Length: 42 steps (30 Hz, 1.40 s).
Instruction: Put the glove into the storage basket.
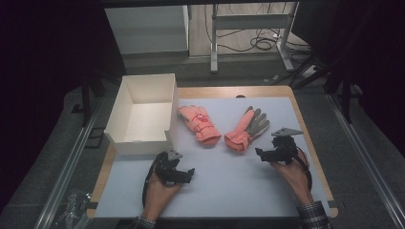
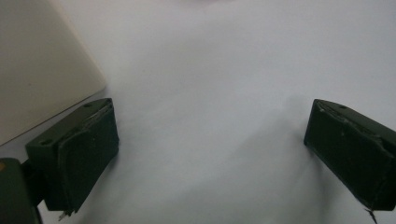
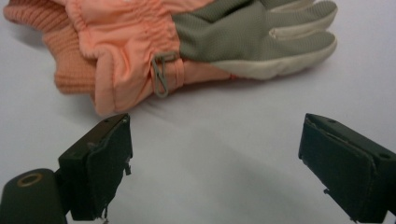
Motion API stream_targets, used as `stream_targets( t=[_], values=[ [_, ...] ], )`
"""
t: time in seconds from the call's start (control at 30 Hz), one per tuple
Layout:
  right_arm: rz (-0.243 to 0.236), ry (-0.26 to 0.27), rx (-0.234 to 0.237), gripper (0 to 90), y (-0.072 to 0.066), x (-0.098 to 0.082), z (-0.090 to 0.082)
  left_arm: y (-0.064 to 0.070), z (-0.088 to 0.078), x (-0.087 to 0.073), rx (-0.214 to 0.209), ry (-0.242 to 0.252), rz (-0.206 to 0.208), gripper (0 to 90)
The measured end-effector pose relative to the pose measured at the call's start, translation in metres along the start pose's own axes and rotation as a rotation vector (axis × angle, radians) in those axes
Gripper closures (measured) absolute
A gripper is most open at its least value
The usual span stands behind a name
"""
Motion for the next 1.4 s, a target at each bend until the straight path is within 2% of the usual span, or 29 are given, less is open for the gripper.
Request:
stream_targets(
  t=[0.33, 0.67, 0.83, 0.97, 1.03, 1.07, 1.1, 1.2, 1.23, 1.3, 1.4],
  values=[
    [0.003, 0.021, 0.029, 19.1, -0.001, 0.025, 0.019, 0.0, 0.0, 0.0, -0.001, -0.001, -0.001, 3.0],
    [0.004, 0.041, 0.02, 21.5, 0.006, 0.043, 0.036, 0.0, 0.0, 0.0, 0.002, 0.0, -0.003, 3.3],
    [0.016, 0.045, 0.03, 26.2, 0.007, 0.051, 0.047, 0.0, 0.0, 0.0, 0.002, 0.001, -0.003, 3.2],
    [0.004, 0.034, 0.026, 30.4, 0.006, 0.052, 0.055, 0.0, 0.0, 0.0, 0.002, 0.003, -0.005, 3.2],
    [-0.001, 0.024, -0.006, 35.3, 0.011, 0.053, 0.065, 0.0, 0.0, 0.0, 0.001, 0.0, -0.002, 3.2],
    [-0.001, 0.024, -0.006, 35.3, 0.011, 0.053, 0.065, 0.0, 0.0, 0.0, 0.001, 0.0, -0.002, 3.2],
    [-0.002, 0.013, -0.03, 37.5, 0.016, 0.053, 0.072, 0.0, 0.0, 0.0, 0.001, 0.0, -0.002, 3.2],
    [-0.016, -0.012, -0.053, 38.9, 0.021, 0.05, 0.078, 0.0, 0.0, 0.0, 0.001, 0.0, -0.003, 3.2],
    [-0.022, -0.052, -0.051, 39.8, 0.023, 0.044, 0.087, 0.0, 0.0, 0.0, 0.001, 0.0, -0.003, 3.2],
    [-0.002, -0.063, -0.032, 41.6, 0.023, 0.04, 0.093, 0.0, 0.0, 0.0, 0.001, 0.0, -0.002, 3.2],
    [-0.01, -0.07, -0.033, 47.0, 0.021, 0.038, 0.096, 0.0, 0.0, 0.0, 0.0, 0.0, -0.002, 3.1]
  ],
)
Point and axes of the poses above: each handheld gripper's, and its own axes: z roughly forward along the jaws, x roughly out of its top, y roughly to its right, the point moved 8 cm from there along z, roughly forward along the jaws, and after that the axes turned 15 degrees about y, right-handed, at the moved point
